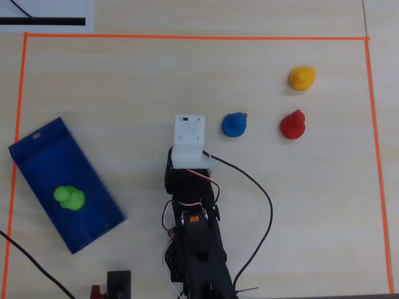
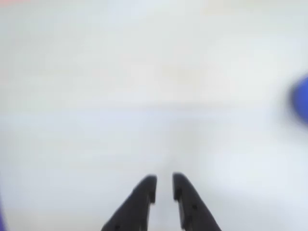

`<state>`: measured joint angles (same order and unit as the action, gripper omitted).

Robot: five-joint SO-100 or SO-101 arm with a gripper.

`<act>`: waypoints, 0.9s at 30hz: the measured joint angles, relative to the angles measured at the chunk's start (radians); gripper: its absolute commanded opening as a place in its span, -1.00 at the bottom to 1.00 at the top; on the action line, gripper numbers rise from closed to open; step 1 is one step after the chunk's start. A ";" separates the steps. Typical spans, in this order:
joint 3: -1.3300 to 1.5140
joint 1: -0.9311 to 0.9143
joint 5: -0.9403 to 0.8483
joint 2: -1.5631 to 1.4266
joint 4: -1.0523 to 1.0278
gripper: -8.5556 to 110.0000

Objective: Grasp green duck and put it into box.

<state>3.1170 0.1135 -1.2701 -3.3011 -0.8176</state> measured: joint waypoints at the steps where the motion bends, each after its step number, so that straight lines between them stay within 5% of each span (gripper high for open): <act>1: 0.000 -0.002 -0.005 0.000 -0.052 -0.85; 8: 0.000 -0.009 -0.046 -0.002 -0.459 -0.85; 27: -0.003 -0.012 -0.052 -0.020 -0.479 -0.83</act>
<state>3.1140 0.1012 -1.3223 -3.3211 -1.2962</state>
